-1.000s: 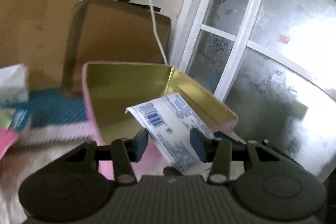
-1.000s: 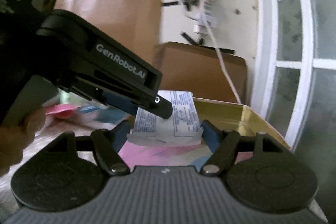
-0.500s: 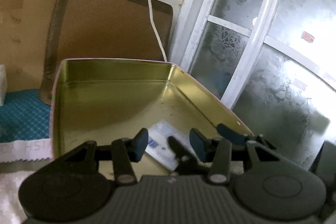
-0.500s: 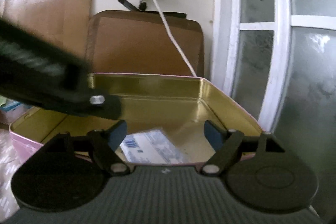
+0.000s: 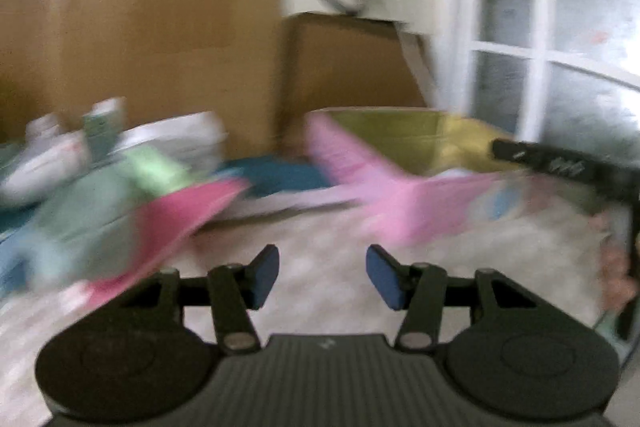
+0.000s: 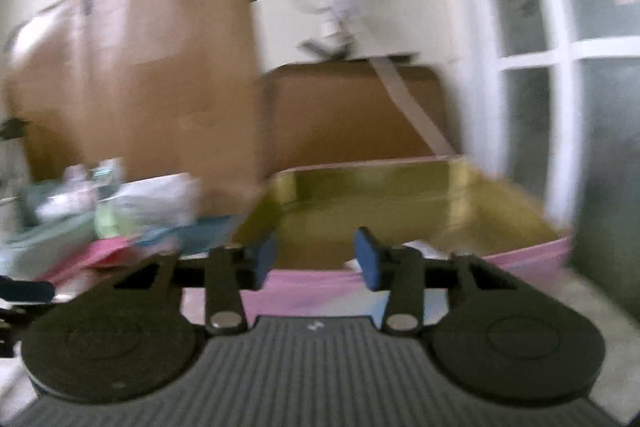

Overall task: Organize soft objects
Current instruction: 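Grasp the teal zippered pouch with the right tool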

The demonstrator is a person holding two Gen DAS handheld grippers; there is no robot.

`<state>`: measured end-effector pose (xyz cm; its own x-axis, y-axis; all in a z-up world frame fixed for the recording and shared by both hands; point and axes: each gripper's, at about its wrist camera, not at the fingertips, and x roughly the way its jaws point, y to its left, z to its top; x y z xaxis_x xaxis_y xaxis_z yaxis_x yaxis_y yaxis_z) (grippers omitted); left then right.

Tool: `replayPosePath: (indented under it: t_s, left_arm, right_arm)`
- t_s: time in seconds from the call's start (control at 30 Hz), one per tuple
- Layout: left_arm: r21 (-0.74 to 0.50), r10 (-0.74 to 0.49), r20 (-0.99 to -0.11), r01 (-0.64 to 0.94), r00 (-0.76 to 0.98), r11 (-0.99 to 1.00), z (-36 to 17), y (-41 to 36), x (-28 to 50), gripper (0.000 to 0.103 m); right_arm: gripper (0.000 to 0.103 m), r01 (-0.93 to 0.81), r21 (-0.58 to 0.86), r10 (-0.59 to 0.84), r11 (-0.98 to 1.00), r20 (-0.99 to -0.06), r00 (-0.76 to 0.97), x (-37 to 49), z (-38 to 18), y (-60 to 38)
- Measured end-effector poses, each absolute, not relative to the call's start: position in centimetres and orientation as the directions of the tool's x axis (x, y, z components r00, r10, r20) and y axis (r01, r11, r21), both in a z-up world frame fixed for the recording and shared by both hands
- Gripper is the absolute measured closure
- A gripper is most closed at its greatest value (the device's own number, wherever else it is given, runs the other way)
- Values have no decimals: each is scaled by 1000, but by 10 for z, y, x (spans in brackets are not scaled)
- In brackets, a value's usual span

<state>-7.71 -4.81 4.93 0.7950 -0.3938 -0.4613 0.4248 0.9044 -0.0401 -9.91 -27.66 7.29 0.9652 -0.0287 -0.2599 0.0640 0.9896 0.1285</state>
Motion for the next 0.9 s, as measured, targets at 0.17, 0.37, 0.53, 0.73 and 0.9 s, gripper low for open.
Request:
replayPosePath:
  t_s: [0.17, 0.37, 0.53, 0.73, 0.9]
  left_arm:
    - [-67, -185, -465, 174, 866, 982, 39, 36, -78, 54]
    - [-66, 34, -478, -75, 878, 995, 27, 104, -64, 54]
    - [-250, -36, -554, -125, 832, 960, 18, 145, -51, 54]
    - [-244, -27, -552, -130, 833, 961, 21, 142, -51, 53]
    - [-253, -35, -549, -126, 835, 959, 17, 145, -51, 53]
  right_arm:
    - [71, -145, 231, 222, 962, -353, 909, -68, 73, -218]
    - [66, -338, 262, 419, 904, -387, 821, -46, 81, -124]
    - [61, -443, 59, 433, 894, -366, 824, -42, 85, -54]
    - [58, -473, -72, 411, 878, -391, 824, -24, 84, -16]
    - [68, -497, -178, 383, 849, -438, 813, -9, 75, 7]
